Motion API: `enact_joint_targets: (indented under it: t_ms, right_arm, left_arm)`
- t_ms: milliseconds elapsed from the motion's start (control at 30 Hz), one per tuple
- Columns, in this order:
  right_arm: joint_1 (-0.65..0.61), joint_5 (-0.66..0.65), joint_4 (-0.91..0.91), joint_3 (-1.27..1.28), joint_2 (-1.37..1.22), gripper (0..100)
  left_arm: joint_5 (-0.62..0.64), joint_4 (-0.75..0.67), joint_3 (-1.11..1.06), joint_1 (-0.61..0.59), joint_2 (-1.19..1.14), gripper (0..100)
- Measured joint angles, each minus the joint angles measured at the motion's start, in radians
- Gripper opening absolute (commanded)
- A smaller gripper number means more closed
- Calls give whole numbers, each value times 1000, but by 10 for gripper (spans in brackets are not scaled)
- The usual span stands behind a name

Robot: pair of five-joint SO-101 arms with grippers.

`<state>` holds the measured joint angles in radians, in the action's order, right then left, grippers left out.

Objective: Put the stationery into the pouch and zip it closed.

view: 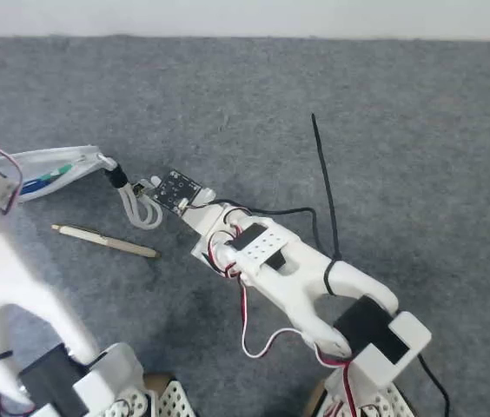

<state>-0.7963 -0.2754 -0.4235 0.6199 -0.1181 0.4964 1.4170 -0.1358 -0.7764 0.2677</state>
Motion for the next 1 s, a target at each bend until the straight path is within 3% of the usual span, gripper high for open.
enact_joint_targets:
  t_ms: [333, 633, 1000]
  right_arm:
    - [0, 0, -238, -175, -101, 165]
    - [6, 0, -262, -213, -135, 8]
    - [29, 0, -382, -255, -135, 6]
  left_arm:
    - [0, 0, 2, 0, 0, 12]
    - [0, 0, 2, 0, 0, 12]
    - [0, 0, 2, 0, 0, 12]
